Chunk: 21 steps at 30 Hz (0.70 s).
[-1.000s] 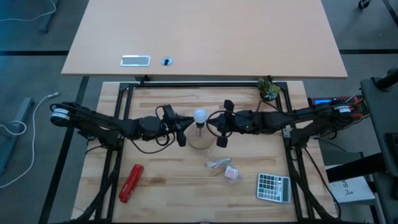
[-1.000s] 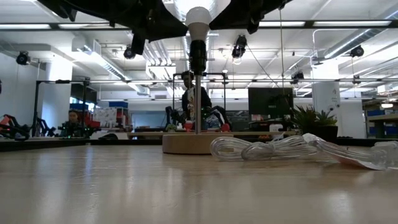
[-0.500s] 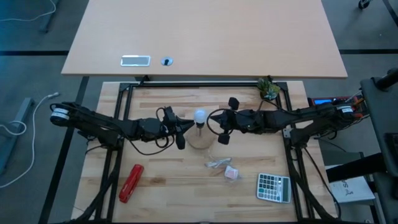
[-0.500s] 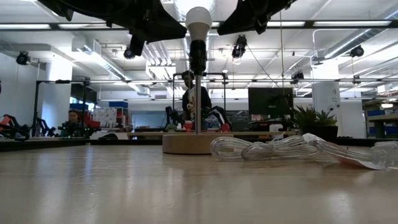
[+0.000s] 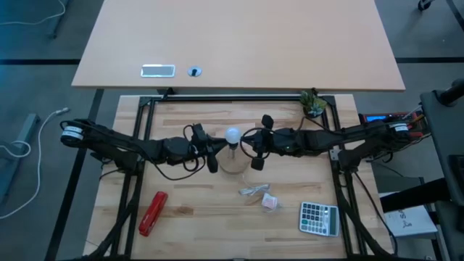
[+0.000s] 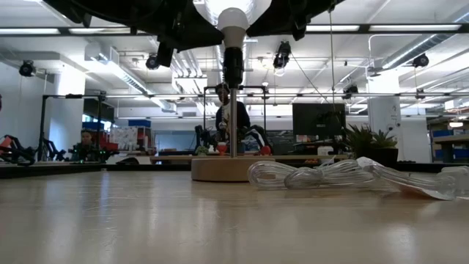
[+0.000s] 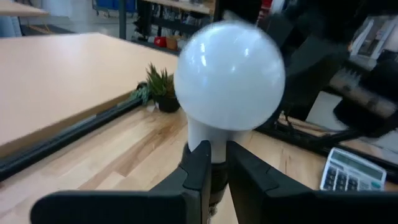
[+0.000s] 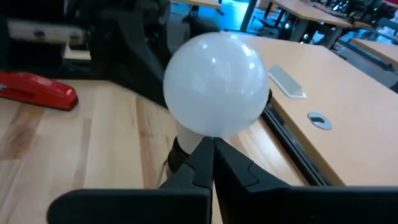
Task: Screw lightbulb
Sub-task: Insert the lightbulb into the lamp
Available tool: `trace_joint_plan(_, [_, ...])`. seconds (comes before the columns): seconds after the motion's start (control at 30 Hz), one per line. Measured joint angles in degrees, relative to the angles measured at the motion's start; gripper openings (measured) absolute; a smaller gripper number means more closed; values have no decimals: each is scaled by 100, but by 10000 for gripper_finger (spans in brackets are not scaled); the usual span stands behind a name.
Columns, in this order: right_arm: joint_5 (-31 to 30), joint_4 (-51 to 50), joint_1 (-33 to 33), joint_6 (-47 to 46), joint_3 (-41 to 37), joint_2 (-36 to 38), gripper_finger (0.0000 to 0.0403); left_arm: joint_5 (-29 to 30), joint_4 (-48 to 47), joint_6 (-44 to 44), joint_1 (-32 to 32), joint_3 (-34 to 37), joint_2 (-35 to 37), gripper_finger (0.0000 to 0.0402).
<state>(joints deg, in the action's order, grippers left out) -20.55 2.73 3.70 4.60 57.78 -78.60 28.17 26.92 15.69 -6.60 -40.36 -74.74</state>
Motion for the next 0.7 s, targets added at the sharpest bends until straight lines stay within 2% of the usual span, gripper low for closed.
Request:
trace_joint_plan(0.13, [8, 76, 0, -15, 0, -70, 0, 63, 113, -160, 5, 0, 0, 41])
trace_joint_plan(0.43, [434, 313, 2, -152, 0, -309, 0, 344, 146, -171, 50, 0, -20, 41])
trace_joint_plan(0.7, [438, 118, 20, -183, 0, -268, 0, 436, -16, -169, 51, 0, -12, 41])
